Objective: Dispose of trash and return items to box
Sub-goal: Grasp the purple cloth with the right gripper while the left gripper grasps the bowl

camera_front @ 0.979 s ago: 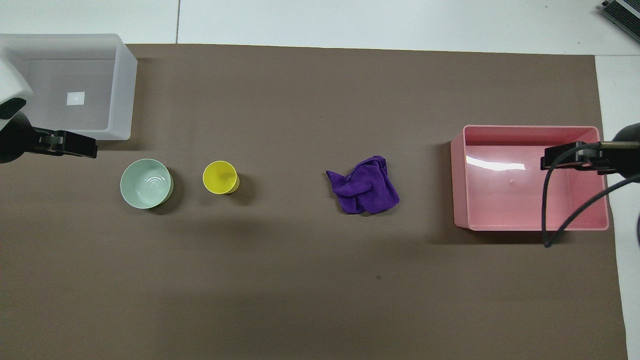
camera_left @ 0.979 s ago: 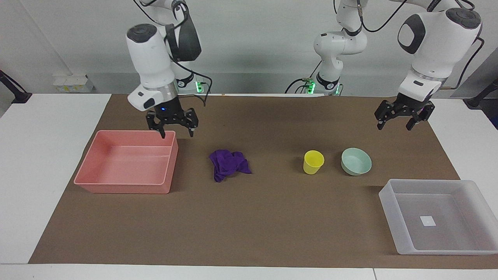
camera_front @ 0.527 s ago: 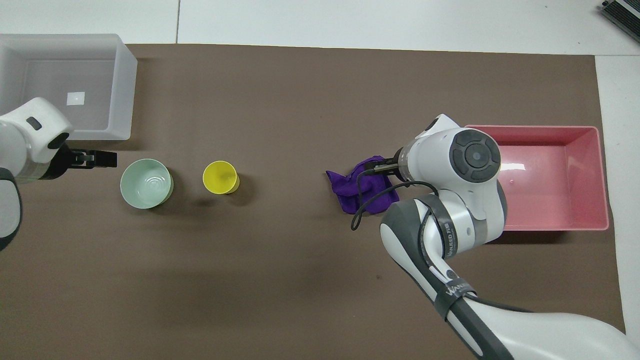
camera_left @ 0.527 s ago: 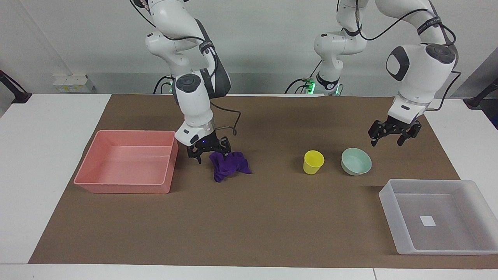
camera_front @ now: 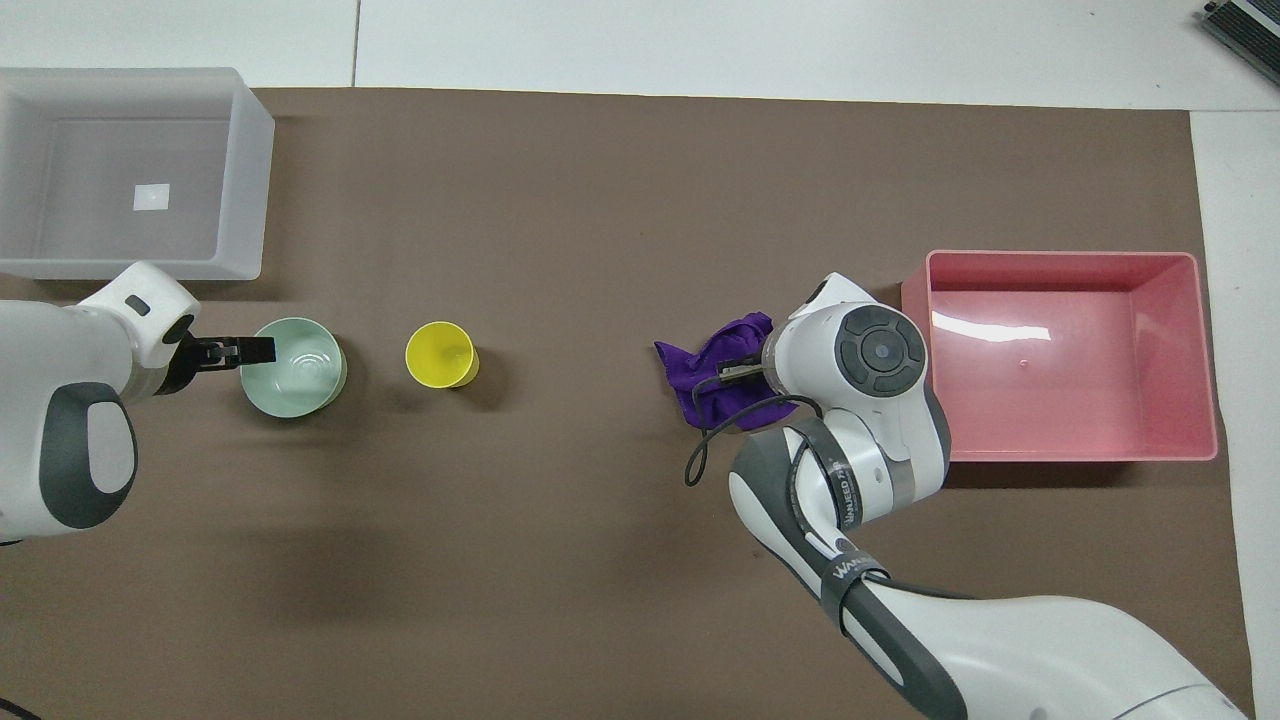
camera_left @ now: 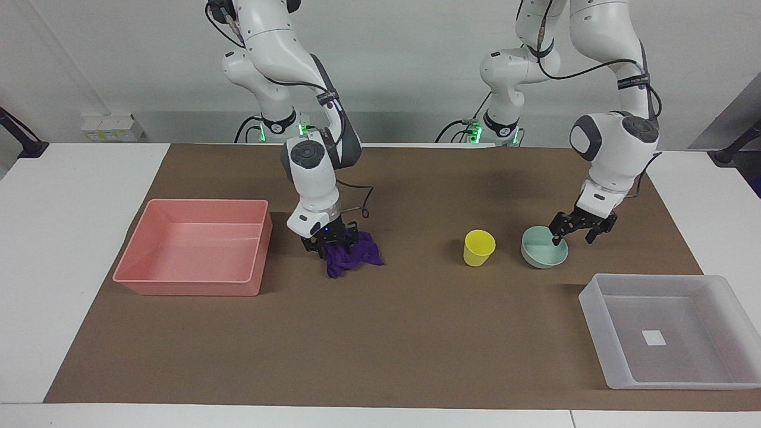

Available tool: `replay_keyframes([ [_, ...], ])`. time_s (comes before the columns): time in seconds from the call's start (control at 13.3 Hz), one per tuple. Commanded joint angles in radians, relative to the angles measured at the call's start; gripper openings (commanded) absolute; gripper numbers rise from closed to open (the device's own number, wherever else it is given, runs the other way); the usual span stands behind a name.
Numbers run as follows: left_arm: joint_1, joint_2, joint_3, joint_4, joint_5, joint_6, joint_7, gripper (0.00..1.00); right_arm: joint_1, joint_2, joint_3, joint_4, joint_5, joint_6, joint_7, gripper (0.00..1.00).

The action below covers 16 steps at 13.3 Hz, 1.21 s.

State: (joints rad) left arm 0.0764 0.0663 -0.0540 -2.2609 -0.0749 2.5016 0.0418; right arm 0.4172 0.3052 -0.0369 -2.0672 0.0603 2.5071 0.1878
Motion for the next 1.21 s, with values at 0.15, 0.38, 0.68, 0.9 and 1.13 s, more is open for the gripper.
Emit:
replay_keyframes([
  [0.15, 0.003, 0.023, -0.007, -0.037, -0.016, 0.049, 0.0, 0.36, -0.006, -0.032, 0.008, 0.001, 0.024, -0.046, 0.044, 0.0],
  [0.38, -0.003, 0.021, -0.007, -0.034, -0.016, 0.042, 0.007, 0.0, -0.008, -0.087, 0.006, 0.053, 0.024, -0.143, 0.108, 0.0],
  [0.68, 0.005, -0.011, -0.009, 0.042, -0.016, -0.041, 0.05, 0.0, -0.005, -0.141, 0.011, 0.203, 0.015, -0.316, 0.255, 0.0],
  [0.9, 0.02, 0.021, -0.007, 0.232, -0.016, -0.174, 0.067, 0.0, -0.047, -0.188, -0.004, 0.295, 0.003, -0.433, 0.245, 0.0],
  [1.13, 0.06, 0.098, -0.007, 0.394, -0.016, -0.194, 0.066, 0.0, -0.182, -0.264, -0.005, 0.283, -0.054, -0.484, 0.158, 0.0],
])
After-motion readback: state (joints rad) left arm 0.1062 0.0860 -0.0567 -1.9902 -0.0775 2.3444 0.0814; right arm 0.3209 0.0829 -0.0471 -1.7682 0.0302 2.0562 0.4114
